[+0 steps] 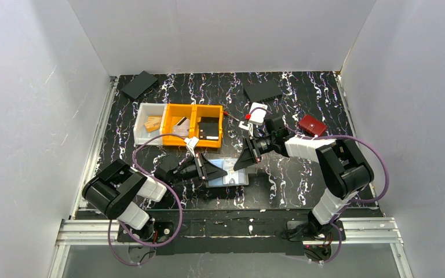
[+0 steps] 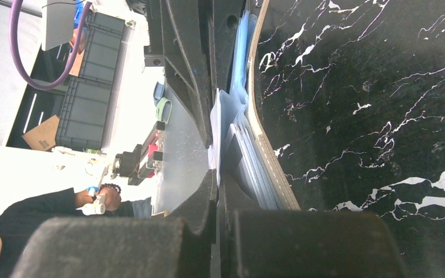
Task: Take the credit cards out of the card holder
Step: Remove the credit card from the card holder.
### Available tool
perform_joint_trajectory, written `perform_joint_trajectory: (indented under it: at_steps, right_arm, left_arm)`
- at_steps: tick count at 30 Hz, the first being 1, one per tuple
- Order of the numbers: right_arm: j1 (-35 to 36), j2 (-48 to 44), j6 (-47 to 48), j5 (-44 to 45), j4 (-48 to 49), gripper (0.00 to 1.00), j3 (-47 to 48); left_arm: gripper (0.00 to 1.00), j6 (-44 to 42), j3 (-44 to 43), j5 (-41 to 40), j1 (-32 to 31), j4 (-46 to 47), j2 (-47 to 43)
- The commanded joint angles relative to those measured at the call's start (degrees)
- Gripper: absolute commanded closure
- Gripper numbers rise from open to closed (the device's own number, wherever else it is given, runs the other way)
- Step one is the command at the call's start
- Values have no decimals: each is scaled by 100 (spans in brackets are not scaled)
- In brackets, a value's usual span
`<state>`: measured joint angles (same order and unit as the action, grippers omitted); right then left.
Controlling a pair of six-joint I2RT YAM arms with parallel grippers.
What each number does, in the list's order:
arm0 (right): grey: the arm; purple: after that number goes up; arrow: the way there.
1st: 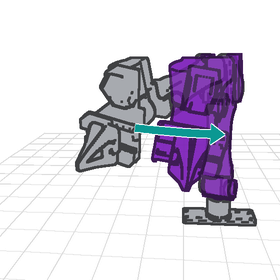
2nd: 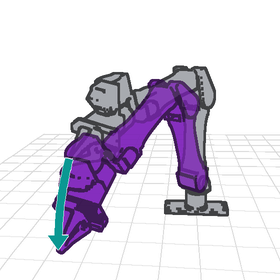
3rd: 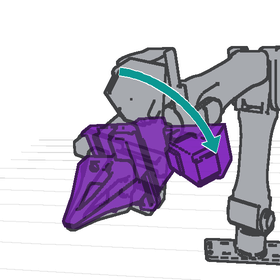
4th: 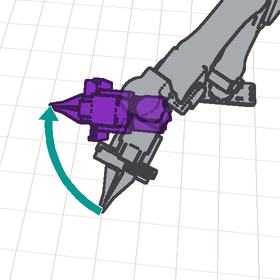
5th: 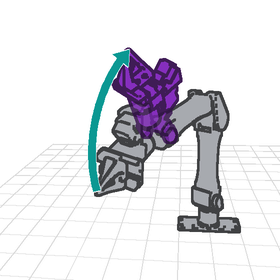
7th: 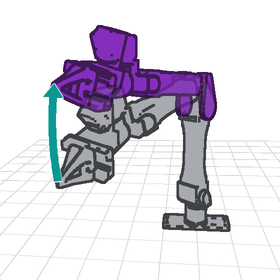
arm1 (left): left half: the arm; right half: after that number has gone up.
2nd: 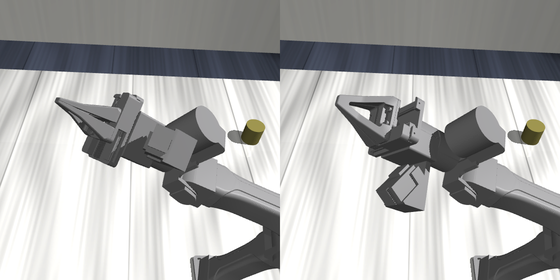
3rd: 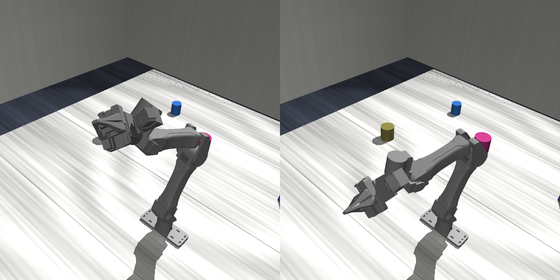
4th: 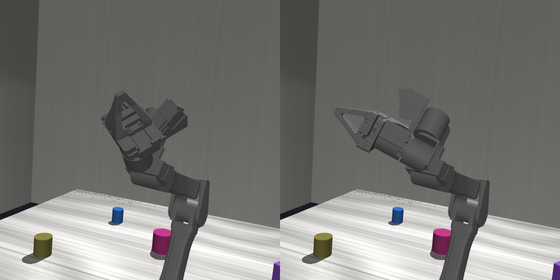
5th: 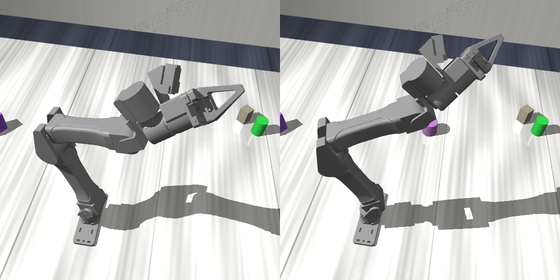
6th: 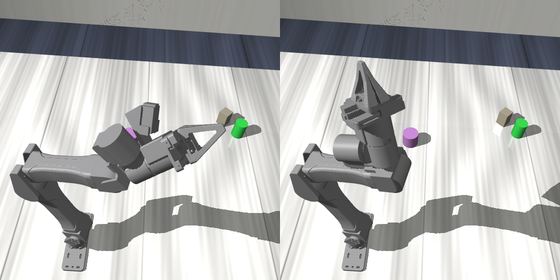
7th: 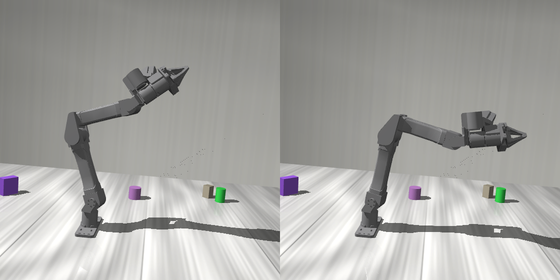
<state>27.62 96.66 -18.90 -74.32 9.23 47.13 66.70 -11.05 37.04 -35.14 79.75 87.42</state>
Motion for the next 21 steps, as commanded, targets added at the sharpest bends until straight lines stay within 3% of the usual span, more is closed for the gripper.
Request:
perform_joint_trajectory:
  at_steps: [1,21]
  right_arm:
    - [-178,-202,97,-150,47,99,15]
    - [-222,-180,116,-225,78,99,-3]
  left_arm:
    - [100,-69,164,329,187,199,-196]
    - [100,-21,282,538,442,208,-422]
